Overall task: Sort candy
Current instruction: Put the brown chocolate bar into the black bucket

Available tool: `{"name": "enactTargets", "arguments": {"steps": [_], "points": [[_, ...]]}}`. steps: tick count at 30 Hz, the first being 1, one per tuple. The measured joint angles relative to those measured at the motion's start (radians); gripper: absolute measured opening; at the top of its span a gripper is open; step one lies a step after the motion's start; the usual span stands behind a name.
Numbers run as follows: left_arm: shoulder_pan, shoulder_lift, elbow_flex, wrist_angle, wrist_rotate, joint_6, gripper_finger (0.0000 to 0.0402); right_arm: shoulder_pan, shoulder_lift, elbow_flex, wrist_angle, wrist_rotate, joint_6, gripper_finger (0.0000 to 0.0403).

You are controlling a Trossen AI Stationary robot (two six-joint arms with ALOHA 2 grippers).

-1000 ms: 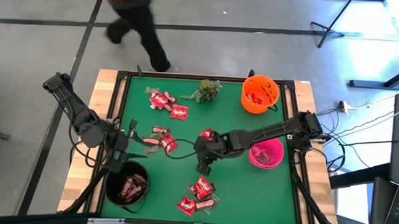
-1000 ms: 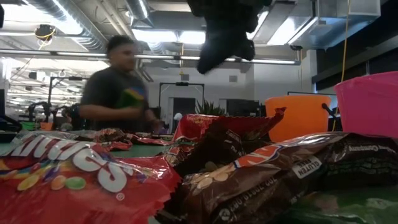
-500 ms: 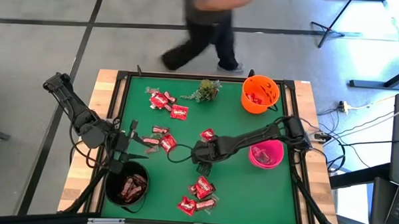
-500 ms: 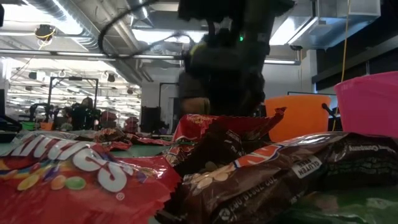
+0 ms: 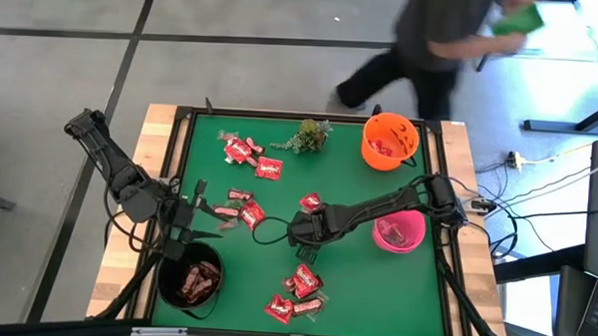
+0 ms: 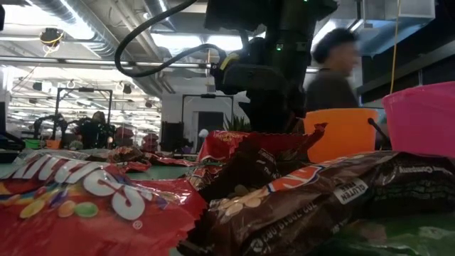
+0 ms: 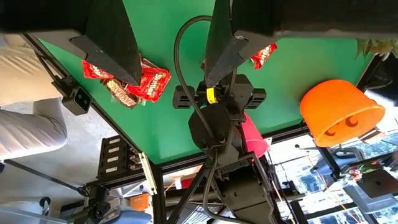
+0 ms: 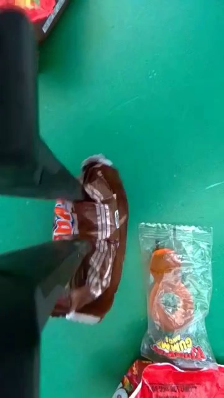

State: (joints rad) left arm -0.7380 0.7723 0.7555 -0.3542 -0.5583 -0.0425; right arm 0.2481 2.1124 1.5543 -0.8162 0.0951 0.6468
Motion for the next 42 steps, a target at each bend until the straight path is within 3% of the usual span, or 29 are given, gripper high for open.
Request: {"name": "enactTargets", "arguments": {"steps": [6, 15, 24, 30, 34, 38, 42], "points": [[0.0, 0.0, 0.0, 0.0, -0.001, 0.0, 0.0166, 0.0, -0.006, 0.0, 0.0, -0.008, 0.0, 0.0008], [0.0, 0.0, 0.0, 0.0, -0.001, 0.0, 0.0166, 0.001, -0.027, 0.047, -0.046, -0.009, 0.0, 0.0002], [0.0, 0.0, 0.0, -0.004, -0.002, 0.006, 0.0166, 0.022, -0.044, 0.257, -0.077, 0.051, -0.049, 0.0001], [0.0, -0.03, 0.09, -0.13, -0.017, 0.019, 0.0166, 0.057, -0.046, 0.397, 0.101, 0.071, -0.153, 0.0], [0.0, -0.067, 0.127, -0.159, -0.038, 0.019, 0.0166, 0.083, -0.048, 0.436, 0.324, 0.07, -0.28, 0.0], [0.0, -0.079, 0.126, -0.201, 0.023, 0.009, 0.0166, 0.101, -0.047, 0.436, 0.475, 0.068, -0.37, 0.0], [-0.007, -0.034, 0.097, -0.156, 0.072, 0.078, 0.0166, 0.099, -0.047, 0.436, 0.505, 0.074, -0.393, 0.0]]}}
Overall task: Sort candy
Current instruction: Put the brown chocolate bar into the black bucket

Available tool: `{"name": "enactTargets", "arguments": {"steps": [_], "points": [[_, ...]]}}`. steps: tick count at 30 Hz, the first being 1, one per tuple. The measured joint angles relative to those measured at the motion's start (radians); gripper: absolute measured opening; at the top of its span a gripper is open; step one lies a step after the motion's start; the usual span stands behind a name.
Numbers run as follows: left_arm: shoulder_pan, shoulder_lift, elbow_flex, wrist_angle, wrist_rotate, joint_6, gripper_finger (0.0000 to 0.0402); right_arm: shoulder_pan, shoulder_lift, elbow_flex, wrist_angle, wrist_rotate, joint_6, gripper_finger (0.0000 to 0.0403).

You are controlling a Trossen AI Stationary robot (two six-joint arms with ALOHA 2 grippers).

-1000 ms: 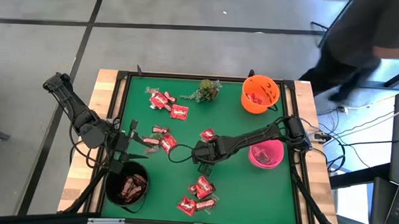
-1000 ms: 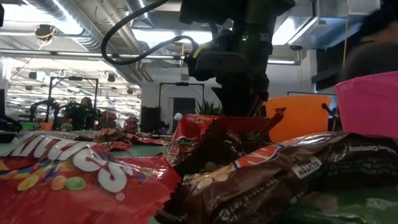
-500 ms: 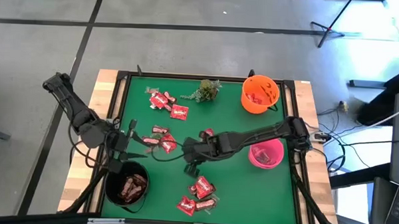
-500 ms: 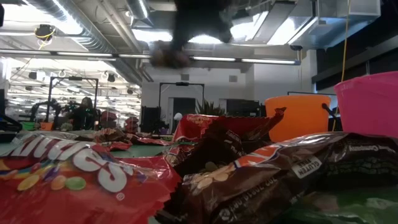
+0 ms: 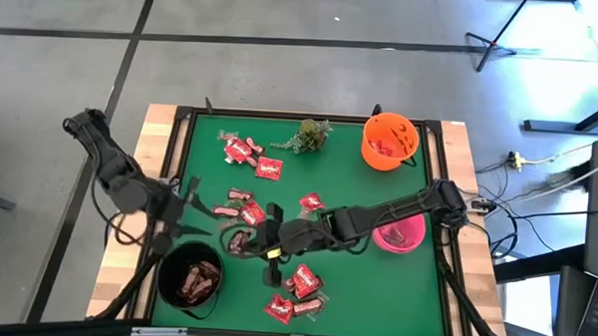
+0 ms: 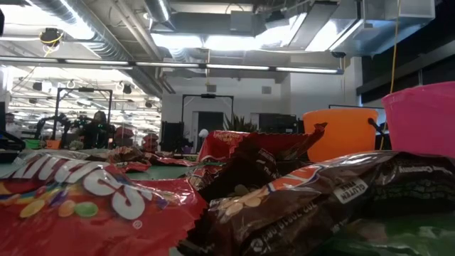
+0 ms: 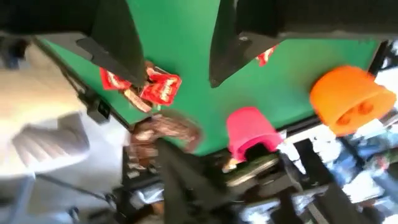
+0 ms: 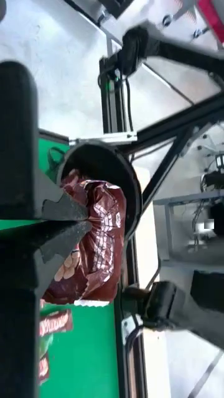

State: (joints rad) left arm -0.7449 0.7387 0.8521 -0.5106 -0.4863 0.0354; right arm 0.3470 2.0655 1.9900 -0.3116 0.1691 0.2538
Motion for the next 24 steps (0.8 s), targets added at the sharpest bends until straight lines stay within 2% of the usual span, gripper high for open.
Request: {"name": "enactTargets", "arguments": {"steps": [9, 16, 24], "points": [[-0.016, 0.2, -0.022, 0.197, -0.115, 0.285, 0.0177, -0.008, 0.0, -0.002, -0.009, 0.045, 0.008, 0.0], [-0.017, 0.257, -0.021, 0.255, -0.173, 0.341, 0.0187, -0.007, 0.0, -0.002, -0.009, 0.047, 0.024, 0.0], [-0.017, 0.27, -0.022, 0.318, -0.177, 0.345, 0.0187, -0.008, 0.0, -0.002, -0.006, 0.07, 0.03, 0.0]]}}
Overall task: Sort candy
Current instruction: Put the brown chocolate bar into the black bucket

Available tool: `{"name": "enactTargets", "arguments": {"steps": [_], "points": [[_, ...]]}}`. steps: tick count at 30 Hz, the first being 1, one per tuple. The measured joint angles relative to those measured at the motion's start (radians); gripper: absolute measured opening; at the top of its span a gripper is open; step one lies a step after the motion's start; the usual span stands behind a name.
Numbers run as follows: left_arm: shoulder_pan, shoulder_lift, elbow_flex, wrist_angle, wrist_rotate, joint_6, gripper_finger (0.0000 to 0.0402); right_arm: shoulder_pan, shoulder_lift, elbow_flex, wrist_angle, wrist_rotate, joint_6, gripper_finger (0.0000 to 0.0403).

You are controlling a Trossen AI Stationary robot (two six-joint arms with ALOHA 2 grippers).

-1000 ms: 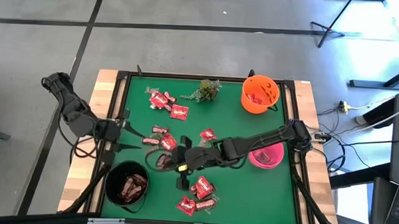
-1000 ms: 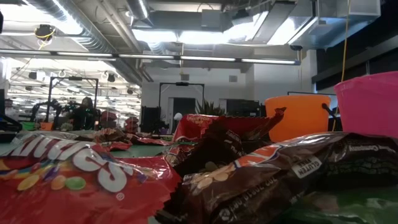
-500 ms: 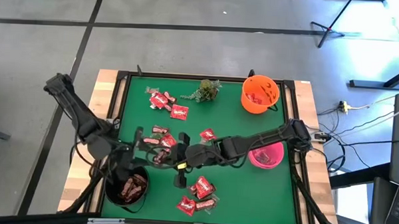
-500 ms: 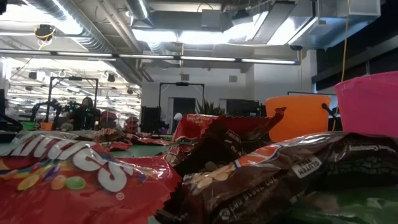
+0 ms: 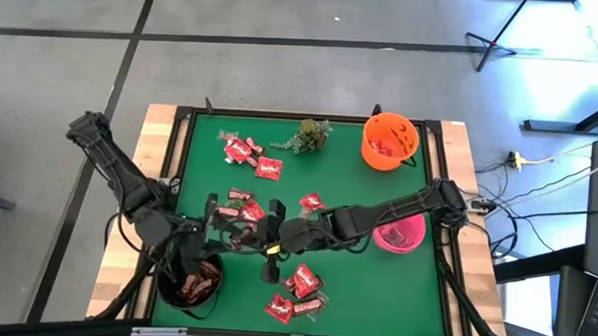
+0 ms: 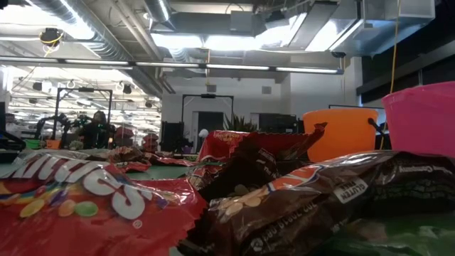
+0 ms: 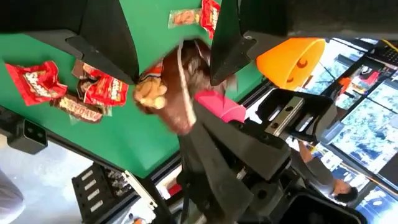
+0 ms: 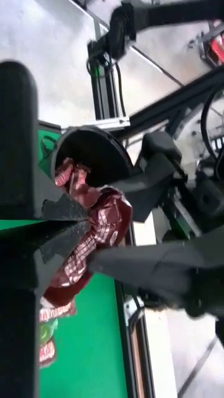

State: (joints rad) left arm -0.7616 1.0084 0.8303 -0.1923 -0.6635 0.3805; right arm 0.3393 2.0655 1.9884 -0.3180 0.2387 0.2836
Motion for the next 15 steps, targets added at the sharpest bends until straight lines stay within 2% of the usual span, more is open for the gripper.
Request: {"name": "enactTargets", "arguments": {"steps": [6, 15], "points": [[0.0, 0.0, 0.0, 0.051, 0.001, 0.042, 0.0152, -0.002, 0.0, 0.0, -0.053, 0.062, 0.025, 0.0], [0.011, 0.0, 0.0, 0.024, 0.001, 0.043, 0.0053, -0.001, 0.0, 0.0, -0.061, 0.067, 0.026, 0.0]]}}
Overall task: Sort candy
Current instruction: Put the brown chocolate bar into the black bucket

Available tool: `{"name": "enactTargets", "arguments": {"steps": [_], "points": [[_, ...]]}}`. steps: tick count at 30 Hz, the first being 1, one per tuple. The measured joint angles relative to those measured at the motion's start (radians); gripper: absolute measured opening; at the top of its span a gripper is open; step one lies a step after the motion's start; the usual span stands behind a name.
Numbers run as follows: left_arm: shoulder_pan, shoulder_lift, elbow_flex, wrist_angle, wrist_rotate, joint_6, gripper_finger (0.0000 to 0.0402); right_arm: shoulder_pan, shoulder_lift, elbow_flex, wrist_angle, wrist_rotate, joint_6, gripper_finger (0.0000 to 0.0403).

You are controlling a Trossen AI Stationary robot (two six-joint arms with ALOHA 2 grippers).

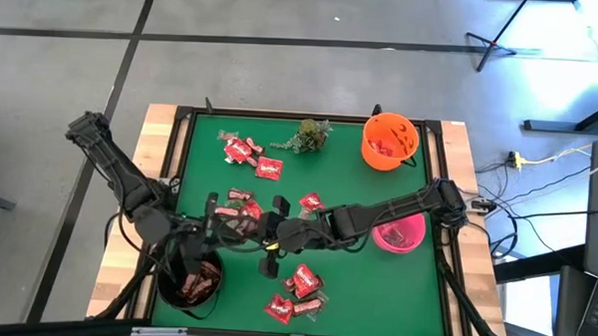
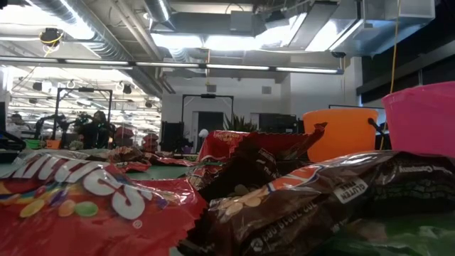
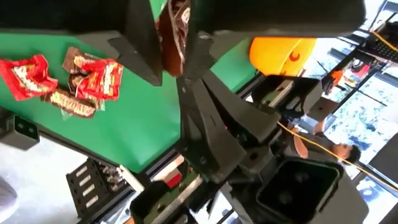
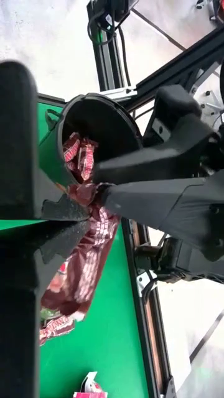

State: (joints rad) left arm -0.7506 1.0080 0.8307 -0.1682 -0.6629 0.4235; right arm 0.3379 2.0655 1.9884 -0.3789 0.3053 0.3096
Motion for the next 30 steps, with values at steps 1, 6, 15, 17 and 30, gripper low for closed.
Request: {"name": "enactTargets", "arguments": {"steps": [1, 6, 15, 17, 30], "points": [[0.004, 0.0, 0.0, -0.008, 0.001, -0.003, 0.0043, 0.0, 0.0, 0.0, 0.0, 0.0, 0.0, 0.0], [0.007, 0.0, 0.0, -0.037, -0.01, -0.022, 0.0004, 0.001, 0.0, 0.0, 0.0, 0.0, 0.0, 0.0], [0.006, -0.001, 0.0, -0.072, -0.046, -0.025, 0.0, 0.002, -0.007, 0.0, -0.052, -0.004, 0.003, 0.0021], [0.004, -0.006, 0.012, -0.122, -0.055, -0.046, 0.0, 0.006, -0.017, 0.006, -0.09, -0.011, 0.015, 0.0041], [-0.153, -0.012, 0.292, -0.663, 0.248, -0.493, 0.0, 0.079, -0.029, 0.194, -0.473, 0.087, 0.138, 0.0135]]}}
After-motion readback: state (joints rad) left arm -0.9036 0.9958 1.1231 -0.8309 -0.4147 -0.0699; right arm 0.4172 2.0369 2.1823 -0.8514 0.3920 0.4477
